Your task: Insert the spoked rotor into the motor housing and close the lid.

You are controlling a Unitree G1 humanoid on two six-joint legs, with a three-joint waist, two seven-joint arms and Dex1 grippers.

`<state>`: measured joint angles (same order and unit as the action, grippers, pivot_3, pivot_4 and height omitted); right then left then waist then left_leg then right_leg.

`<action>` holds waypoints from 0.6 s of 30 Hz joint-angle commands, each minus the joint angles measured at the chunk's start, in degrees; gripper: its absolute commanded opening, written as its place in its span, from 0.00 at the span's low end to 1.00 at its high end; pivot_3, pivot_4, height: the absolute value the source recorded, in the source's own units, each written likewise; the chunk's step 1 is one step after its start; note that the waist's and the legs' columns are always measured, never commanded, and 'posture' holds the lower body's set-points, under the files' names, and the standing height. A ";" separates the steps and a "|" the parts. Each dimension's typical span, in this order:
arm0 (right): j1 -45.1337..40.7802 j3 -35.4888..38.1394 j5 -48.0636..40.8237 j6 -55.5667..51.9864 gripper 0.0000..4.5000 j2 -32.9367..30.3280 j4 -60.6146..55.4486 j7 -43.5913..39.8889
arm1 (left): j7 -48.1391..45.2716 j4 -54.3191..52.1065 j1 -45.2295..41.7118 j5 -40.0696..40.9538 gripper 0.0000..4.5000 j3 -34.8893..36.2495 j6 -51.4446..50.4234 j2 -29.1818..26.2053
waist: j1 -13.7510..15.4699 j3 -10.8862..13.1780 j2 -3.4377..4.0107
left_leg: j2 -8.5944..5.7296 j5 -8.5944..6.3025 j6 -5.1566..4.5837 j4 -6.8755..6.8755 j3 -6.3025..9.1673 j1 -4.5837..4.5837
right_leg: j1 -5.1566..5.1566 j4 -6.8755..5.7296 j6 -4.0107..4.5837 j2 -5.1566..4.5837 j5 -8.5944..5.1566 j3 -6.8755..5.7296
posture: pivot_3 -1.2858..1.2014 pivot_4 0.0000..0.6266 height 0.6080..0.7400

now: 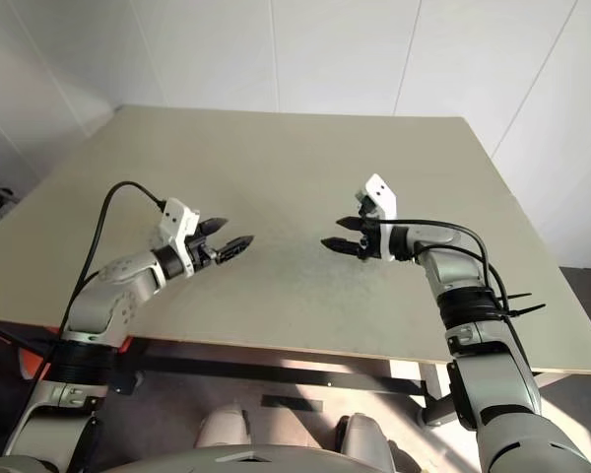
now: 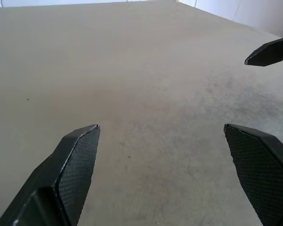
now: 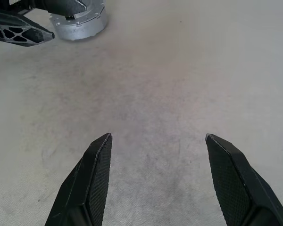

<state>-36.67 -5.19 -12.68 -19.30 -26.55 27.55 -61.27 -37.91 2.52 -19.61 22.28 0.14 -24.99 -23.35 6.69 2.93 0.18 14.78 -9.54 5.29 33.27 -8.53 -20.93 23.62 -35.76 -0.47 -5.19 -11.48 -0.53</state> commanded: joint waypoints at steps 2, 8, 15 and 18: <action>-2.00 1.55 -0.20 2.08 0.80 0.10 -1.20 1.31 | -0.09 -1.36 -2.17 -0.68 0.99 -0.18 1.00 0.70 | 0.00 0.00 0.00 | 0.00 0.00 -0.01 0.00 0.00 0.00 | -0.01 0.00 0.00 0.00 0.00 0.00 | 0.52 0.00 1.00; -3.48 2.97 1.72 11.52 0.80 1.37 3.78 6.39 | 0.10 -1.36 -1.73 -1.64 0.99 -0.17 0.66 0.88 | -0.44 0.00 0.01 | 0.00 -0.01 -0.03 -0.01 0.00 -0.05 | 0.03 0.05 0.00 0.01 0.00 0.00 | 0.52 0.00 1.00; -5.77 3.76 0.48 11.48 0.80 2.33 7.65 5.76 | 1.20 -2.95 -0.48 -1.95 0.99 -0.28 0.17 1.80 | -1.08 0.00 0.01 | -0.01 -0.03 -0.08 0.00 0.00 -0.11 | 0.05 0.07 0.00 0.00 0.00 -0.01 | 0.52 0.00 1.00; -6.06 4.24 -0.39 10.68 0.80 2.48 7.36 4.79 | 1.28 -2.73 -1.36 -2.10 0.99 -0.17 0.11 2.04 | -1.21 0.00 0.01 | -0.01 -0.03 -0.09 0.00 0.00 -0.09 | 0.05 0.06 0.00 0.01 0.00 -0.01 | 0.52 0.00 1.00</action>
<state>-40.87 -2.78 -11.50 -8.63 -24.16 36.10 -55.89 -36.89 1.87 -19.74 20.12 -0.46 -25.24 -21.16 5.48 2.93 0.18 14.77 -9.58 5.20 33.27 -8.53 -21.02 23.67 -35.69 -0.47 -5.18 -11.48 -0.53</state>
